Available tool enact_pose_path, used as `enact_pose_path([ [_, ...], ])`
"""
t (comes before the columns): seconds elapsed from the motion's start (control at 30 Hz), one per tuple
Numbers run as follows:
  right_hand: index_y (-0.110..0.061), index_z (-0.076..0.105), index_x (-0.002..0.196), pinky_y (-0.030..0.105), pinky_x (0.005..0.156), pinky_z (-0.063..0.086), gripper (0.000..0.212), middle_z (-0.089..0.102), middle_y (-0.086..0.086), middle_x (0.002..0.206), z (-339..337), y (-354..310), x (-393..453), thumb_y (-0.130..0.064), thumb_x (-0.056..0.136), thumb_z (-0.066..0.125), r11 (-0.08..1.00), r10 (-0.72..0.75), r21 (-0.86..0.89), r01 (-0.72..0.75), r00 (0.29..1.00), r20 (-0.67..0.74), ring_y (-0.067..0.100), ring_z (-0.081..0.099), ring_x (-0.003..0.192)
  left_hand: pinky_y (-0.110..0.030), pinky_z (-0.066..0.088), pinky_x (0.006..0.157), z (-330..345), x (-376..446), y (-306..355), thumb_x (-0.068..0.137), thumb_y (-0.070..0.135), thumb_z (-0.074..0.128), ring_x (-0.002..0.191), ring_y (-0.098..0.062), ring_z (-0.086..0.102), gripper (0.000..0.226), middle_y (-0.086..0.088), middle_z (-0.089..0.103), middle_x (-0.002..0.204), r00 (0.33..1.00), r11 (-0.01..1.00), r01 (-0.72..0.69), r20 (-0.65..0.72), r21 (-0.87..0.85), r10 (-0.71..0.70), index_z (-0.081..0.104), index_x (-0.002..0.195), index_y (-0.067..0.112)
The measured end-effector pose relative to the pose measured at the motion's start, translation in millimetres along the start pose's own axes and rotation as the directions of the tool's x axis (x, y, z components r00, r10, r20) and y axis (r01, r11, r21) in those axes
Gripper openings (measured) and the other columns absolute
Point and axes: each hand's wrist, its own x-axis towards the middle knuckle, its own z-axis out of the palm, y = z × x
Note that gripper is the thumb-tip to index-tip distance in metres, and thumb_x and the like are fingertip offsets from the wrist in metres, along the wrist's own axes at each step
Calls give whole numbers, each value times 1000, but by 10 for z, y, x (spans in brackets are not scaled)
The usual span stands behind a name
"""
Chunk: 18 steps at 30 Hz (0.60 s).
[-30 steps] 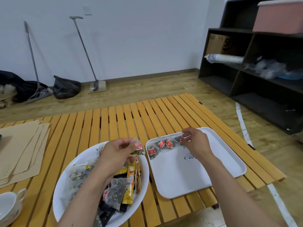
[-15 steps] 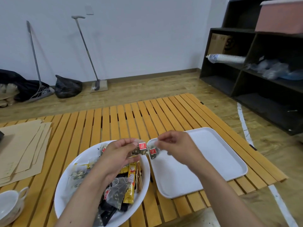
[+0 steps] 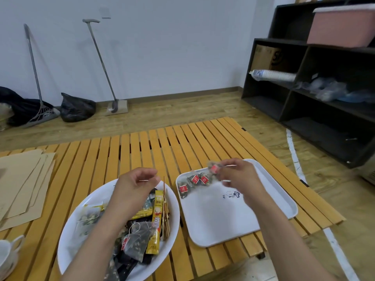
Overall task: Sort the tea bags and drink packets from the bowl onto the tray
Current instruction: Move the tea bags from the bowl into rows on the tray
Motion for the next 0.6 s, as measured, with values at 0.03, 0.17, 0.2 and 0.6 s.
enact_pose_path([
  [0.03, -3, 69, 99, 33, 65, 51, 35, 75, 13, 85, -116, 37, 80, -16, 73, 89, 1000, -16, 5, 17, 994, -111, 19, 66, 69, -31, 55, 83, -32, 18, -39, 92, 22, 73, 92, -6, 68, 13, 18, 71, 98, 999, 995, -41, -31, 95, 44, 71, 102, 30],
  [0.17, -8, 69, 96, 34, 63, 49, 28, 72, 11, 78, -361, 260, 338, -27, 82, 84, 997, 2, -72, -23, 960, -279, 18, 64, 66, -30, 53, 72, -138, 44, -189, 91, 27, 73, 81, 3, 63, 12, 21, 68, 88, 983, 887, -100, -96, 450, 160, 70, 103, 31],
  [0.2, -10, 69, 100, 32, 61, 47, 31, 72, 9, 75, -376, 323, 387, -28, 81, 85, 990, 21, -131, -58, 964, -264, 17, 63, 64, -31, 54, 72, -158, 52, -216, 91, 28, 73, 80, 2, 63, 13, 20, 69, 88, 981, 874, -99, -99, 475, 164, 70, 103, 30],
  [0.6, -21, 69, 122, 33, 77, 54, 39, 73, -1, 117, -341, 573, 704, -6, 87, 70, 800, -157, -598, 44, 978, -138, 19, 69, 97, -32, 46, 75, -561, 107, -414, 84, 26, 81, 95, -17, 62, 31, 9, 65, 97, 989, 826, 36, -142, 563, 53, 72, 113, 21],
])
